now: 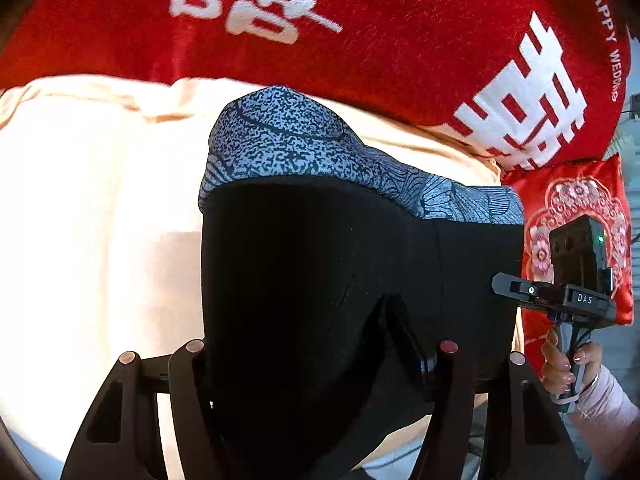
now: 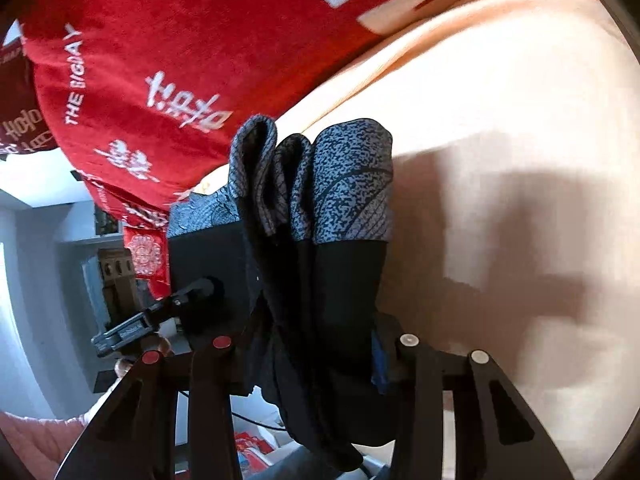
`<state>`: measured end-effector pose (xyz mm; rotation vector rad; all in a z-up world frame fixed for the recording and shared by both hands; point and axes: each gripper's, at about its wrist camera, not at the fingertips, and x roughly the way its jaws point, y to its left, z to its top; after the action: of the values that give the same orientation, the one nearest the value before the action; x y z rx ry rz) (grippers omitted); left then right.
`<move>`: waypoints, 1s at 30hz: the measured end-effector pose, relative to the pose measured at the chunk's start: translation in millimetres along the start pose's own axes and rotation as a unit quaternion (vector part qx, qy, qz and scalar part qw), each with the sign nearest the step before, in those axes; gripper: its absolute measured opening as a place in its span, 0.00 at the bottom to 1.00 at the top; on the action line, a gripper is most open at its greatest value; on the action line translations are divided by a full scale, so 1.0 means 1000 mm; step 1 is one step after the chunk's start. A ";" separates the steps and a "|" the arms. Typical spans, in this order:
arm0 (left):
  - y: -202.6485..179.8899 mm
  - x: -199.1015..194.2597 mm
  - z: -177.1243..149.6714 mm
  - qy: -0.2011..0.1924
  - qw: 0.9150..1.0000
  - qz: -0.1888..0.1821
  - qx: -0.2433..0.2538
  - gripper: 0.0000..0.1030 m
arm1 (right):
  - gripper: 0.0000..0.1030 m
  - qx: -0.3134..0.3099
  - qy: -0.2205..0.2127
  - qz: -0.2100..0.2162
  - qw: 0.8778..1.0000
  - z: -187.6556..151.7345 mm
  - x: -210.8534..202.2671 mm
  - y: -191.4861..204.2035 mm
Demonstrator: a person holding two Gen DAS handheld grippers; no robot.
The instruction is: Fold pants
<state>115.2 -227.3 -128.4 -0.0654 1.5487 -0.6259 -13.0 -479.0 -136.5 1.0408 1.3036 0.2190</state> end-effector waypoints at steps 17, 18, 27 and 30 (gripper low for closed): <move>0.094 -0.001 -0.064 -0.004 1.000 -0.005 -0.029 0.73 | 0.54 0.055 -0.014 -0.036 0.998 -0.082 0.056 -0.018; 0.092 -0.002 -0.064 -0.006 1.000 0.008 -0.024 0.80 | 0.55 0.060 -0.015 -0.039 0.997 -0.082 0.055 -0.020; 0.093 -0.028 -0.080 -0.026 0.994 0.107 -0.011 0.82 | 0.64 0.051 -0.052 -0.131 0.989 -0.104 0.026 0.011; 0.091 -0.032 -0.088 -0.026 0.990 0.138 -0.006 0.82 | 0.68 0.064 -0.072 -0.157 0.983 -0.120 0.010 0.013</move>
<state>65.8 -107.5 -142.3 0.1215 1.4779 -0.3931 -107.4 -405.2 -123.0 0.9254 1.3415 -0.1785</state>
